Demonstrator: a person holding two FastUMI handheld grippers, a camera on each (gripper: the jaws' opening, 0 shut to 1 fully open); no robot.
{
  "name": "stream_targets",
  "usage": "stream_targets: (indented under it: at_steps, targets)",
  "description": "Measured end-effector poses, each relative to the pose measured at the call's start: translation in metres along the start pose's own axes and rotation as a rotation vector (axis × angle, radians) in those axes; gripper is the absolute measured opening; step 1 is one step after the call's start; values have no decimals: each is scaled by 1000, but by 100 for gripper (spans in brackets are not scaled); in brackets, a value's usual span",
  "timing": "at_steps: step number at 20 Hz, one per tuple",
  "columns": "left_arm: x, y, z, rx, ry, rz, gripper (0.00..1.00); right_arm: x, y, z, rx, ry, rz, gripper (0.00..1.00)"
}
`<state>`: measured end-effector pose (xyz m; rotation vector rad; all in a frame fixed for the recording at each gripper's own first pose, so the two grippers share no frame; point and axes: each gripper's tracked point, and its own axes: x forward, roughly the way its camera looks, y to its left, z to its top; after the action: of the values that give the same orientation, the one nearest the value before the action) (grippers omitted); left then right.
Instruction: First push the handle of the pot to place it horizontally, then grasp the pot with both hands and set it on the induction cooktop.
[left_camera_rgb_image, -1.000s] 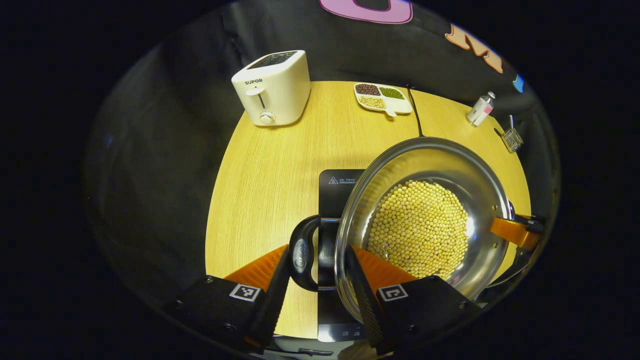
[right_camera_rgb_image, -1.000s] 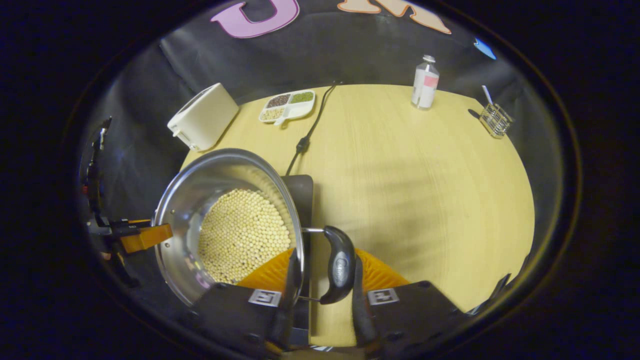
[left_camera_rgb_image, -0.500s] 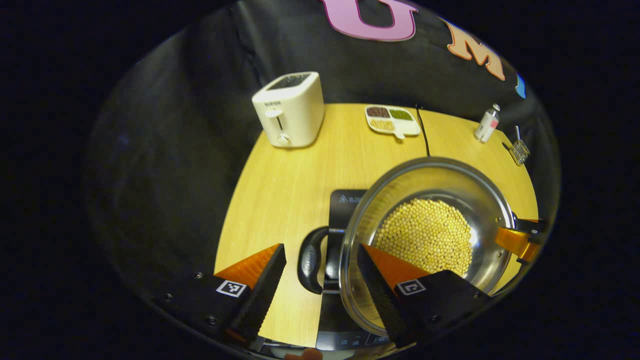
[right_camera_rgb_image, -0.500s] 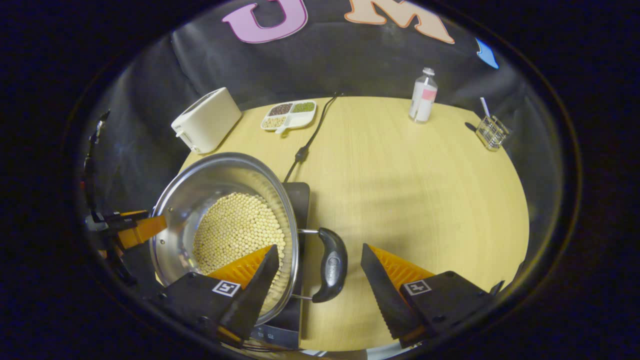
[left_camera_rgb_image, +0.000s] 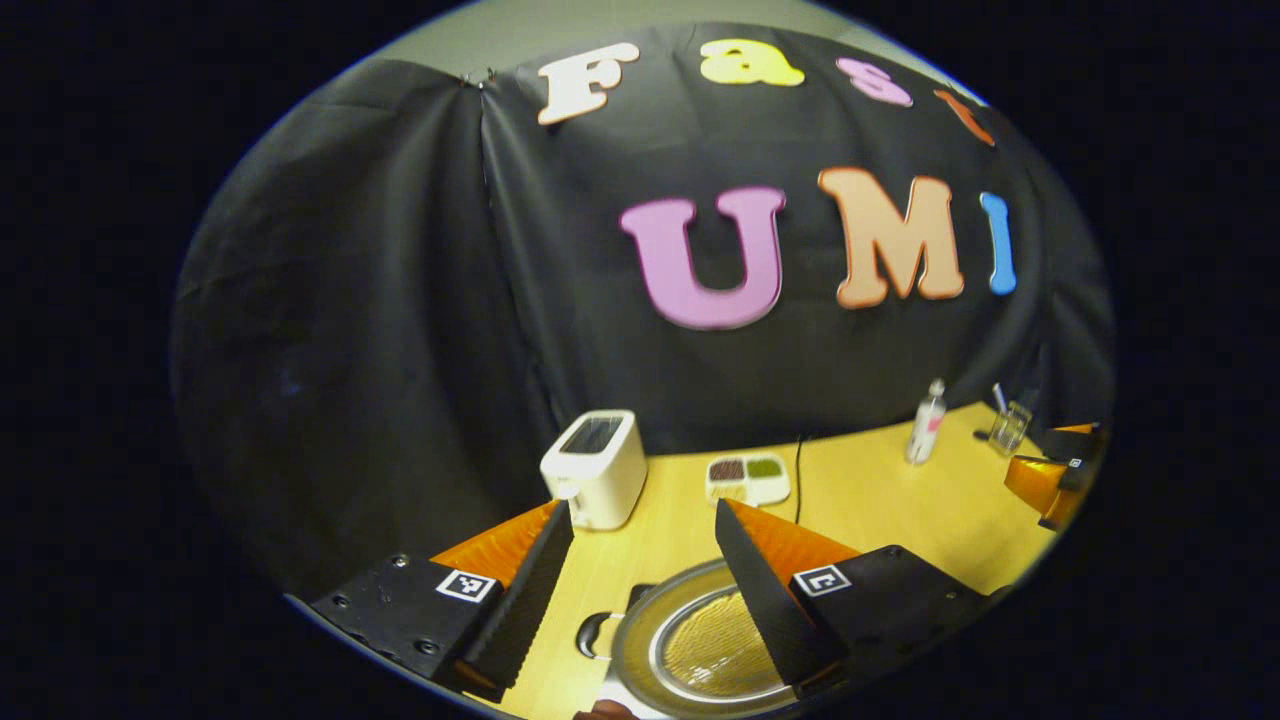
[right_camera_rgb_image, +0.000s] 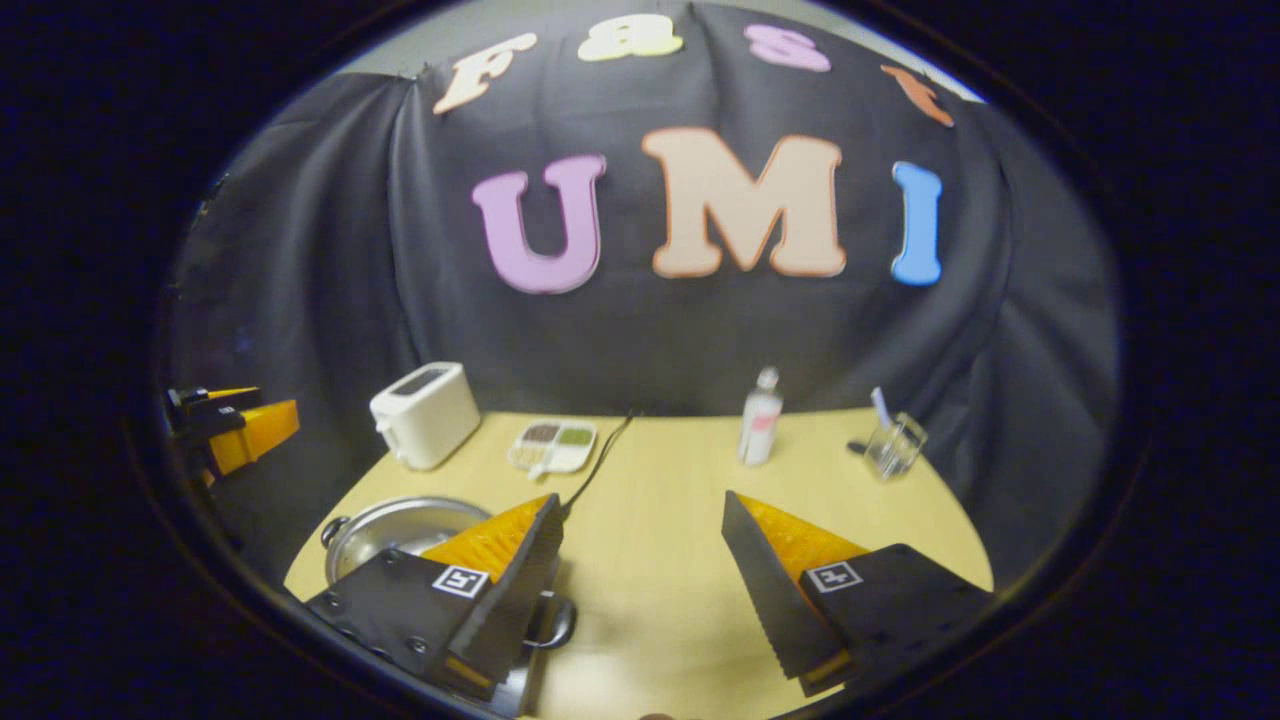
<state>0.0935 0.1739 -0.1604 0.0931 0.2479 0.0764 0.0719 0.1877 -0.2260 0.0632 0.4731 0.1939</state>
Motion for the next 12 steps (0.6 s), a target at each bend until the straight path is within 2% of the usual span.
stream_targets:
  at_steps: [1, 2, 3, 6, 9, 10, 11, 12]
  targets:
    - [-3, -17, 19, -23, -39, -9, 92, -11, -16, 26, -16, -59, -16, 99]
    - [-9, -32, 40, -44, -78, -18, 95, -21, -33, 51, -28, -115, -30, 94]
    - [-18, -47, 61, -62, -111, -27, 93, -31, -51, 75, -36, -163, -42, 94]
    - [-48, -93, 110, -103, -164, -46, 95, -68, -91, 129, -28, -256, -46, 94]
    - [-77, -138, 142, -138, -201, -67, 93, -102, -114, 155, 7, -318, -37, 94]
    - [-86, -151, 149, -141, -212, -69, 93, -113, -122, 160, 12, -334, -33, 99]
    - [-95, -163, 154, -142, -223, -68, 94, -123, -131, 165, 11, -348, -27, 94]
    - [-104, -174, 158, -141, -236, -62, 94, -132, -138, 170, 12, -364, -14, 94]
